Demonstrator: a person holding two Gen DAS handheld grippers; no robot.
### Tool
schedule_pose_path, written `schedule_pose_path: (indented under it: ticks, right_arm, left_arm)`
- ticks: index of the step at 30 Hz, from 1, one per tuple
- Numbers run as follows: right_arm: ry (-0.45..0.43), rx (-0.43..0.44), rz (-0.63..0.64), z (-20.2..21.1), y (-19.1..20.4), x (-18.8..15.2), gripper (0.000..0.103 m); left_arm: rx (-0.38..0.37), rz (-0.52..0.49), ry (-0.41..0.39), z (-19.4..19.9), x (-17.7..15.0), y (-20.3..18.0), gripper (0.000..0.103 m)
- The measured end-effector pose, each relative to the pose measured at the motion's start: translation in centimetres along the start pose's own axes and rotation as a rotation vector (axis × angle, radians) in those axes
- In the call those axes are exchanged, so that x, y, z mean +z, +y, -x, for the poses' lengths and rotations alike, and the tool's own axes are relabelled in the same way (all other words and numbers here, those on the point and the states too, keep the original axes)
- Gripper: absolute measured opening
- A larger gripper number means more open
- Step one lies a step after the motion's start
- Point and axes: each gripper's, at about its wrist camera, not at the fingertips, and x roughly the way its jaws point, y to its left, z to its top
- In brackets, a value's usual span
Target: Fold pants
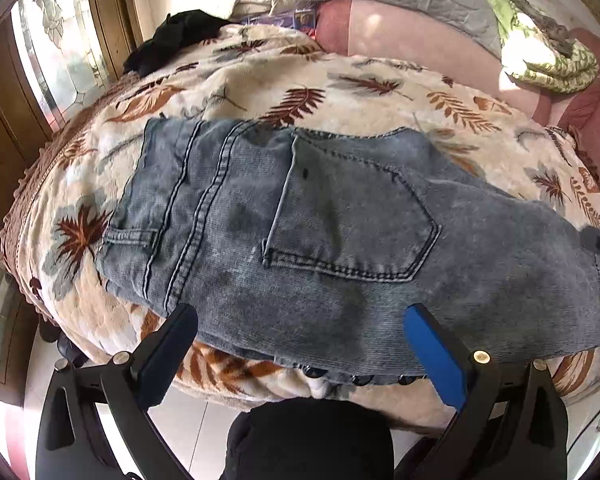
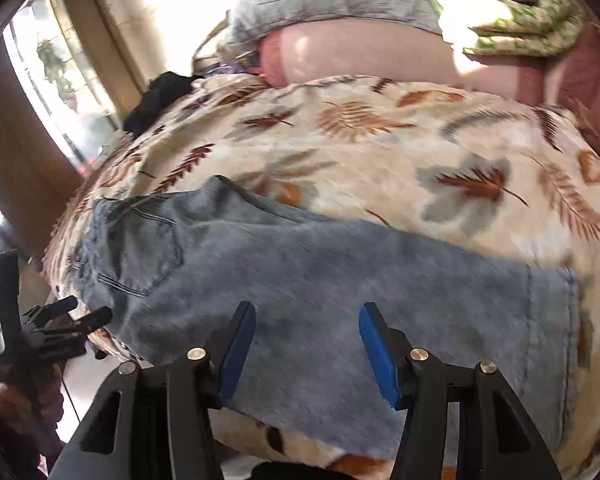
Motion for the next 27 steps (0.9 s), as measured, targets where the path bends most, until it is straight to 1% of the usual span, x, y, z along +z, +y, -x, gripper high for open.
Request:
schedule_pose_path:
  ticks: [1,2,3,5,7,9,12,15,17,18,19,20,21,22,23,25,26,27]
  right_arm:
    - [0.007,0.018,0.037,-0.9,1.0,1.4,0.058]
    - [0.017,0.035,0.073,-2.0,2.1,2.6,0.058]
    - [0.029,0.046,0.104,-3.1,3.0,3.8,0.058]
    - [0.061,0.061,0.140,-5.5,4.5,5.6,0.057]
    - [0.098,0.086,0.148,-7.9,5.3,6.8,0.054]
    - [0.133,0.100,0.159,-10.0,5.9,7.5,0.054]
    - [0.177,0.102,0.183,-12.5,6.5,8.1,0.048]
    - [0.206,0.057,0.227,-14.6,7.1,8.5,0.048]
    - [0.231,0.047,0.254,-15.8,7.2,8.7,0.048]
    - [0.249,0.038,0.266,-16.4,7.2,8.8,0.046]
    - [0.267,0.032,0.274,-16.9,7.2,8.8,0.040]
    - [0.281,0.029,0.281,-17.2,7.2,8.8,0.038]
    - [0.289,0.033,0.287,-17.3,7.2,8.9,0.034]
    - [0.298,0.036,0.293,-17.3,7.3,9.0,0.022]
    - [0.305,0.028,0.301,-17.2,7.3,9.2,0.018]
    - [0.307,0.014,0.316,-16.9,7.4,9.5,0.006]
    - [0.301,-0.005,0.336,-16.8,7.6,9.6,0.002]
    - [0.291,-0.022,0.349,-16.6,7.8,9.8,0.002]
  left_arm:
    - [0.013,-0.011,-0.010,-0.2,-0.1,-0.3,0.103]
    - [0.021,-0.024,0.000,-0.8,0.0,-0.5,0.103]
    - [0.020,-0.045,0.034,-1.7,-0.3,-0.9,0.103]
    - [0.035,-0.114,0.169,-4.4,-0.4,-2.2,0.103]
    - [0.014,-0.104,0.120,-4.1,-0.7,-1.8,0.103]
    - [0.001,-0.104,0.122,-4.2,-0.6,-1.6,0.103]
    - [-0.021,-0.103,0.119,-4.3,-0.5,-0.9,0.103]
    - [-0.019,-0.105,0.115,-4.4,-0.6,-0.3,0.103]
    - [-0.019,-0.102,0.112,-4.7,-0.5,-0.3,0.103]
    - [-0.021,-0.098,0.112,-4.7,-0.5,-0.3,0.103]
    - [-0.022,-0.091,0.111,-4.8,-0.7,-0.3,0.103]
    - [-0.024,-0.084,0.109,-5.1,-1.5,-0.7,0.103]
    - [-0.025,-0.082,0.107,-5.1,-1.6,-0.9,0.103]
    - [-0.026,-0.081,0.107,-5.1,-1.6,-0.8,0.103]
    - [-0.027,-0.082,0.106,-4.6,-2.1,-0.8,0.103]
    - [-0.030,-0.083,0.108,-4.7,-2.1,-0.7,0.103]
    - [-0.031,-0.084,0.111,-4.7,-2.1,-0.7,0.103]
    - [-0.030,-0.085,0.113,-4.6,-2.1,-0.6,0.103]
